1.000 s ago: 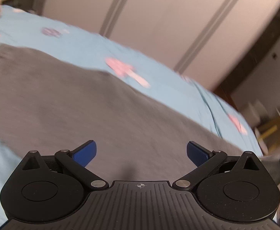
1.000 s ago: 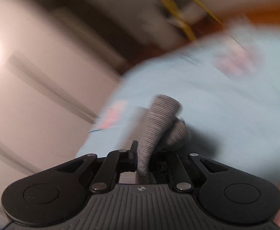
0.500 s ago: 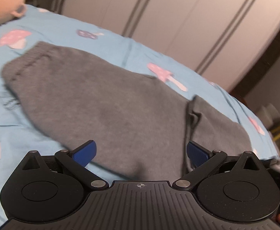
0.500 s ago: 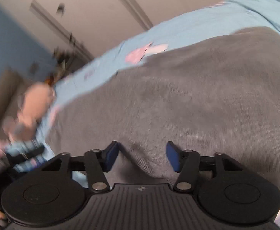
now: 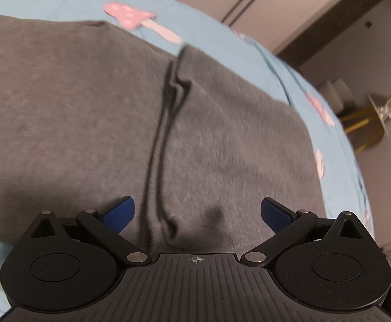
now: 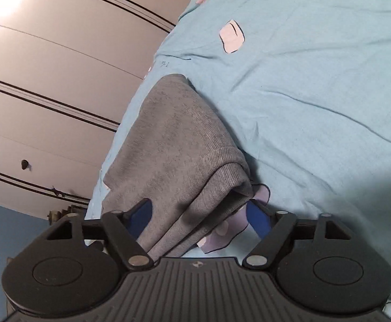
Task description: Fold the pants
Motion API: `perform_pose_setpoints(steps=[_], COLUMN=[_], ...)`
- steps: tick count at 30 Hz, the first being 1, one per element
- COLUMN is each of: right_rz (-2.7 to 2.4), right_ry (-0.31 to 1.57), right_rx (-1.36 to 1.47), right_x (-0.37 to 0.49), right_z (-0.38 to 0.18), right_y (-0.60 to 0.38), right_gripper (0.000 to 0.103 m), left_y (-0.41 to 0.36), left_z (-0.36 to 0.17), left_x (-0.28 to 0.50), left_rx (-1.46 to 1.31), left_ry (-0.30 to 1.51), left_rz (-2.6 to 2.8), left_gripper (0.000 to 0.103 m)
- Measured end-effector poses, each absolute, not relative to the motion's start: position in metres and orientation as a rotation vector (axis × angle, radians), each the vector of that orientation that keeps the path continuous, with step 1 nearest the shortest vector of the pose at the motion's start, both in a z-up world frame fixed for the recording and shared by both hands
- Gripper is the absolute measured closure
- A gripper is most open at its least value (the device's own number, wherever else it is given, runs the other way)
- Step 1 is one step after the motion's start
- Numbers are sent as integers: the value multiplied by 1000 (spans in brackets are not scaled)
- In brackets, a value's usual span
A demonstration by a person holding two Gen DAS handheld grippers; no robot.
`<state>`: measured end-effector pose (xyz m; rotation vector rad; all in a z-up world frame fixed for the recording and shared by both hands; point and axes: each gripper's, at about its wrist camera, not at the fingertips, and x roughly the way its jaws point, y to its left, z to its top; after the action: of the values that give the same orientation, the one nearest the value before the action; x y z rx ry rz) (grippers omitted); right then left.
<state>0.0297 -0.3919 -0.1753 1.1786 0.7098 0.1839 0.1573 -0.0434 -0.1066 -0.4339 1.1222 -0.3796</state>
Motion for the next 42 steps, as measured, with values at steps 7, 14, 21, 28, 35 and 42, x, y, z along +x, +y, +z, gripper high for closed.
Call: perform_pose_setpoints(steps=[7, 14, 21, 28, 35, 42], right_rz=[207, 170, 148, 137, 128, 269], right_ry=[647, 626, 615, 624, 654, 488], right_rx=[1261, 1361, 1383, 1334, 1342, 1273], right_x=[51, 61, 61, 60, 62, 54], right_z=[-190, -202, -208, -206, -210, -177], right_y=[-385, -387, -391, -390, -392, -389], right_gripper=[62, 61, 82, 84, 85, 93], left_y=[-53, -64, -54, -41, -32, -7], left_z=[-118, -122, -118, -120, -117, -77], left_x=[171, 177, 172, 170, 171, 151], left_rx=[-472, -471, -468, -492, -547, -521], left_ry=[1141, 1133, 1124, 1141, 1122, 940], left_rz=[-413, -440, -441, -442, -434, -516], left_gripper=[0, 0, 32, 85, 88, 87])
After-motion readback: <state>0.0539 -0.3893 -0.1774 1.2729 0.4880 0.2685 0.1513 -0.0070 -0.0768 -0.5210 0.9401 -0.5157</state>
